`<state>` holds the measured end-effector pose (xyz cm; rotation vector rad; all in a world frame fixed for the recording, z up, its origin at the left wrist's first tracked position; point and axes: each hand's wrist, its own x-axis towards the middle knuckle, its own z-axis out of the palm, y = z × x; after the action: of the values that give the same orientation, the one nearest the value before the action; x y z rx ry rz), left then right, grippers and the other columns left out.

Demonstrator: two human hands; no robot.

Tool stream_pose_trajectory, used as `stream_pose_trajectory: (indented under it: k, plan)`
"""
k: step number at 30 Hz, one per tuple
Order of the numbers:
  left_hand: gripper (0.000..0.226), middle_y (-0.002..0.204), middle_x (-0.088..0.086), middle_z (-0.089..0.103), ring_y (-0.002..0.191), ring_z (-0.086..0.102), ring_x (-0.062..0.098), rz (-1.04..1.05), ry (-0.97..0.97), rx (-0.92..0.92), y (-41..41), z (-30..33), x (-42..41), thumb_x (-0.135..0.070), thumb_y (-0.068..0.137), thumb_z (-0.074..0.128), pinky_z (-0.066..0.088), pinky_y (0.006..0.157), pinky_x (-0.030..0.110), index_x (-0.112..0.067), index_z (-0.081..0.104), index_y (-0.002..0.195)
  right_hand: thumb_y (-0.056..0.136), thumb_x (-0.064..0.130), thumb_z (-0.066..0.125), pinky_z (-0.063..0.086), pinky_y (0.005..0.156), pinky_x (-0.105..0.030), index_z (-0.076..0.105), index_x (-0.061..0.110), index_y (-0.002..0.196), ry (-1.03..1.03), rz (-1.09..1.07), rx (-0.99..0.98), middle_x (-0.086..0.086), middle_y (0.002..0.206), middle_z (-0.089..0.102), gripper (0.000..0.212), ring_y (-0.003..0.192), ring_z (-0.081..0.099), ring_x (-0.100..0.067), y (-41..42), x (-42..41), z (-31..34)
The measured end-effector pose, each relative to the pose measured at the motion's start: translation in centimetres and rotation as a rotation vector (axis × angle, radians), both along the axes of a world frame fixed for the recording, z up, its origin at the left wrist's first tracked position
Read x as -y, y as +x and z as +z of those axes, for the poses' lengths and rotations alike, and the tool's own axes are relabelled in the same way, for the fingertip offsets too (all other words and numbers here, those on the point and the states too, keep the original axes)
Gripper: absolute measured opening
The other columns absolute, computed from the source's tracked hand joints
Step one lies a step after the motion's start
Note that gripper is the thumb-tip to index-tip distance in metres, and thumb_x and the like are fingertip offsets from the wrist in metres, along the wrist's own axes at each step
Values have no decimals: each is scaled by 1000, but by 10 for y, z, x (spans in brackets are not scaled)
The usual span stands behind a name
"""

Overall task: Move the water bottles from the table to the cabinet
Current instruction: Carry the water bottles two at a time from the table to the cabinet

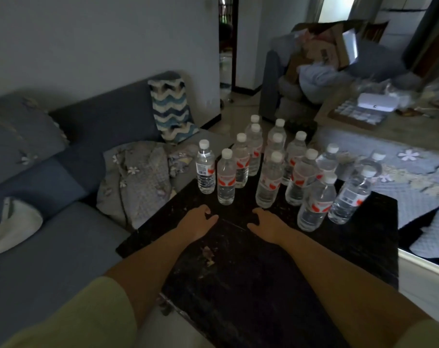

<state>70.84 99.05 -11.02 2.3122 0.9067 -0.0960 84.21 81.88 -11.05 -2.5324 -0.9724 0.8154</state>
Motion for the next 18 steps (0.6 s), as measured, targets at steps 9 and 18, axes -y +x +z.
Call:
stream_pose_trajectory:
  k: [9, 18]
  plan:
    - [53, 122, 14, 60, 114, 58, 29, 72, -146, 35, 66, -39, -77, -38, 94, 58, 44, 92, 31, -6, 46, 133, 89, 37, 67, 35, 113, -37, 13, 10, 154, 216, -252, -163, -14, 157, 29, 89, 142, 34, -29, 43, -85, -27]
    - [89, 142, -9, 37, 130, 37, 8, 87, -368, 330, 107, -58, -153, -26, 79, 79, 32, 100, 21, -14, 25, 149, 82, 15, 76, 34, 97, -18, 22, 18, 150, 539, -392, -332, 12, 131, 42, 87, 121, 40, -1, 58, -138, -47]
